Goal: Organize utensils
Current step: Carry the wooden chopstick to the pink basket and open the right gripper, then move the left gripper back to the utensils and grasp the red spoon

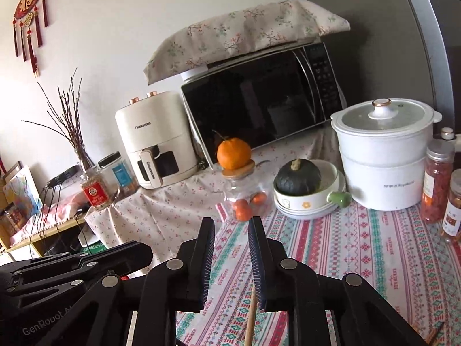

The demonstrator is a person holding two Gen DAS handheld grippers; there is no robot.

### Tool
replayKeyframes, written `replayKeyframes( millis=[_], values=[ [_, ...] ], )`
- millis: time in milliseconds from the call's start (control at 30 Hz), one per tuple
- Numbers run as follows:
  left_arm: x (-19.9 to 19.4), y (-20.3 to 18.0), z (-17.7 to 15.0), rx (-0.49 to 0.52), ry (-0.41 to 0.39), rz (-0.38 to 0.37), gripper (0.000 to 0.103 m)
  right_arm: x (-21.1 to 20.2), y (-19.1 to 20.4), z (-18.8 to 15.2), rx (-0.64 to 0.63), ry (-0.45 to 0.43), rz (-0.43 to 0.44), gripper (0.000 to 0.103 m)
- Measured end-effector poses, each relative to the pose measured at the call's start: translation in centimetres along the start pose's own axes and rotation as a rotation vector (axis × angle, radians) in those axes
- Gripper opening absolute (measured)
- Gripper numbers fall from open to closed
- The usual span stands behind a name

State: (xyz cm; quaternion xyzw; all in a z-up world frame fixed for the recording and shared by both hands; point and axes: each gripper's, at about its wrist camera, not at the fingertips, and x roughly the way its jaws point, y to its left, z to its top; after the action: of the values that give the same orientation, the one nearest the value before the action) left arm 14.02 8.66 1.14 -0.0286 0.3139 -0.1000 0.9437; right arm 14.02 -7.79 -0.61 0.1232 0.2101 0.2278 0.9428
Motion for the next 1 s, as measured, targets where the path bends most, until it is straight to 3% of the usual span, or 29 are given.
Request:
replayKeyframes(
  millis=[133, 300, 467, 767, 1000],
  values=[
    [-0.7, -0.2, 0.0, -0.003, -0.011, -0.009, 0.014, -1.2, -0.2, 1.0, 0.014, -0.006, 0.003, 0.033],
    [-2.3, -0.7, 0.0, 0.005, -0.036, -0.016, 0.044, -3.1, -1.3, 2.4, 0.053, 0.010, -0.019, 0.053],
    [-3.5, -1.8, -0.3, 0.036, -0.035, -0.036, 0.053, -5.2, -3.8, 2.8, 0.084, 0.033, -0.084, 0.064],
    [-4.7, -3.5, -0.6, 0.068, -0.035, -0.049, 0.064, -7.5, -8.2, 2.0, 0.131, 0.138, -0.203, 0.071],
    [-5.5, -6.5, -1.3, 0.157, 0.010, -0.077, 0.081, -6.6, -11.1, -0.2, 0.132, 0.344, -0.325, 0.074]
  ],
)
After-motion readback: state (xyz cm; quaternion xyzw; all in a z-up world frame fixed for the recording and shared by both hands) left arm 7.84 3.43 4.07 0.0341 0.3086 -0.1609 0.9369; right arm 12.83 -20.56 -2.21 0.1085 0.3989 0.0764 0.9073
